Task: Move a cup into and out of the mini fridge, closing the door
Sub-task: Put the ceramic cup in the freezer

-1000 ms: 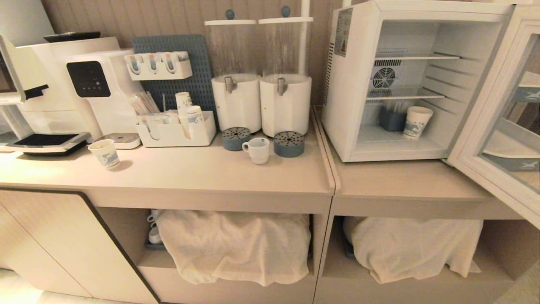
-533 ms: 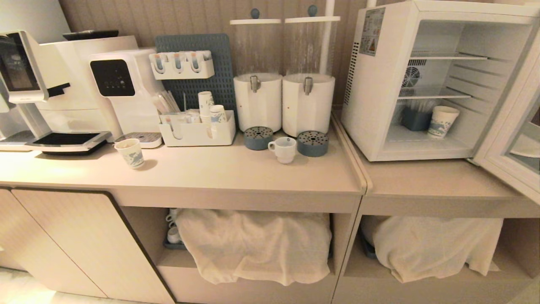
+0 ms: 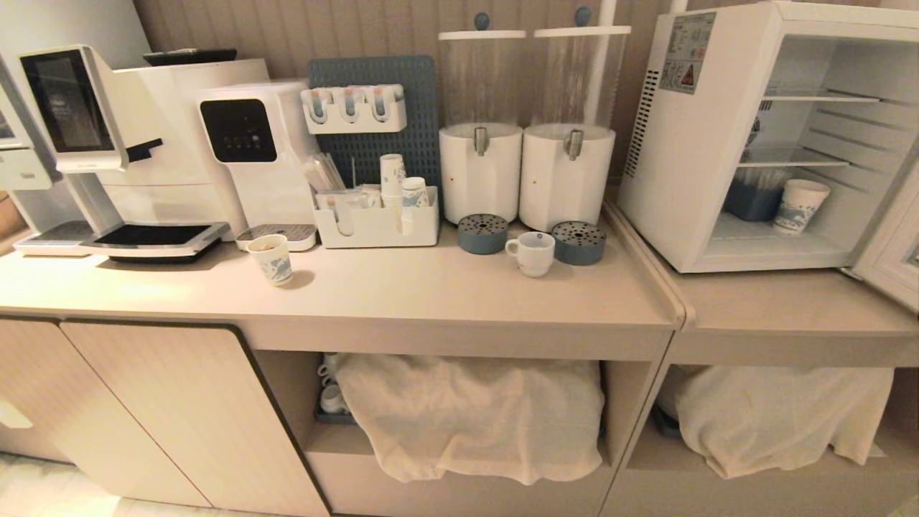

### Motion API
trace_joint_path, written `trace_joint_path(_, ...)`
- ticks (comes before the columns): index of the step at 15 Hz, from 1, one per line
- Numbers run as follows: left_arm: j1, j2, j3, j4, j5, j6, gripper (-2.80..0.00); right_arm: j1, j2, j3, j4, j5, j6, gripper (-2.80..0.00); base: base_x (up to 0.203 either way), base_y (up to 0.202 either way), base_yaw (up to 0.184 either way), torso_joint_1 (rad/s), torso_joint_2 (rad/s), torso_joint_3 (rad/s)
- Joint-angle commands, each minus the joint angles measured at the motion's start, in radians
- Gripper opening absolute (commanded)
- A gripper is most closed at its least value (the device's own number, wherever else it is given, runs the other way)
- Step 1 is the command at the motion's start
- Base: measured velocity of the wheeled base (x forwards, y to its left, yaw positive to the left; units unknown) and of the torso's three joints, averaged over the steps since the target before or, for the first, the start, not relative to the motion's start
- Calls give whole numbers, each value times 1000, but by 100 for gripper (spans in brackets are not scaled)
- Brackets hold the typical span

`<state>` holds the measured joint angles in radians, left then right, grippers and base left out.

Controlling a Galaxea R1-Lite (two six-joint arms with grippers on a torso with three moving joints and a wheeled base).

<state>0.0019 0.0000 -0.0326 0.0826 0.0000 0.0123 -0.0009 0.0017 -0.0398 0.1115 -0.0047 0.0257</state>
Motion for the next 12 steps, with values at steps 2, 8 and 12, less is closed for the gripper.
trace_joint_path(2,0,0,0,0,-1,0,-280,-1,1,0,0,0,0,-280,0,195,-1,4,2,-1)
trace_joint_path(8,1,0,0,0,0,0,-280,-1,1,0,0,0,-1,-280,0,98,0,1,3,3)
trace_joint_path(12,0,0,-1,0,-2,3,-280,-1,1,0,0,0,-1,-280,0,0,0,0,0,0)
